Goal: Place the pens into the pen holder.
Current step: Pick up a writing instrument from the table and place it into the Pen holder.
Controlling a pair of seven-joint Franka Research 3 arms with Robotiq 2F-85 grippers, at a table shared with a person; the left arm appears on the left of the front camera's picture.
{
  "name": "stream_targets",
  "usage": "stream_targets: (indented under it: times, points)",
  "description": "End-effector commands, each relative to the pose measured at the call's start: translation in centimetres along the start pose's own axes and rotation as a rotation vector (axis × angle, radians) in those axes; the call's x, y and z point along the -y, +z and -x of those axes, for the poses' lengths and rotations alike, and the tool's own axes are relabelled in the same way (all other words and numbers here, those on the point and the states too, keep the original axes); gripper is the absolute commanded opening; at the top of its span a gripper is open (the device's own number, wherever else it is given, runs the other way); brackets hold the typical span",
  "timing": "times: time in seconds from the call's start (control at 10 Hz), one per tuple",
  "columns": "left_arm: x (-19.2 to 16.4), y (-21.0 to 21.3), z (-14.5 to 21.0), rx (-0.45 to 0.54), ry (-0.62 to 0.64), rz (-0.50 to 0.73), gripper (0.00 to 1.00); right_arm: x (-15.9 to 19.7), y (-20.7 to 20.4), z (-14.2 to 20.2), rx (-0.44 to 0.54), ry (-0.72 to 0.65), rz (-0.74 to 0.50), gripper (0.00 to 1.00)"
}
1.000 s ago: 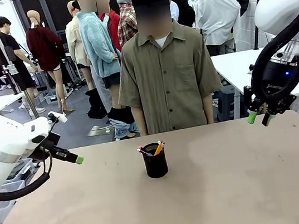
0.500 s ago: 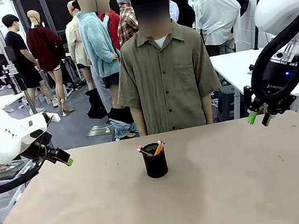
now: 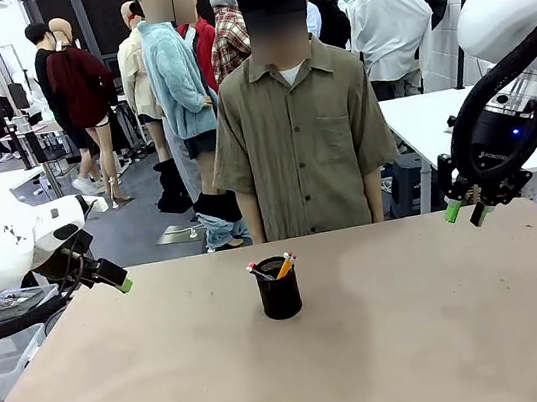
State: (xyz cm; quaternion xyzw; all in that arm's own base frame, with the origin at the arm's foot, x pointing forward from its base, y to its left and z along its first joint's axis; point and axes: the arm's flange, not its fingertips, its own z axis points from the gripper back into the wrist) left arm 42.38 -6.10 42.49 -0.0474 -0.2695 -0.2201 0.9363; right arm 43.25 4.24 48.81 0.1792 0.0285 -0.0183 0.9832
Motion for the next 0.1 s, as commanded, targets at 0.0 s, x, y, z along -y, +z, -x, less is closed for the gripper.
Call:
stream_targets:
  times: [0.0]
  points:
    - [-0.32,-0.11,0.07,0.006,-0.004,-0.004,1.00,0.20,-0.43,0.18,0.016,0.013,-0.004,0.45]
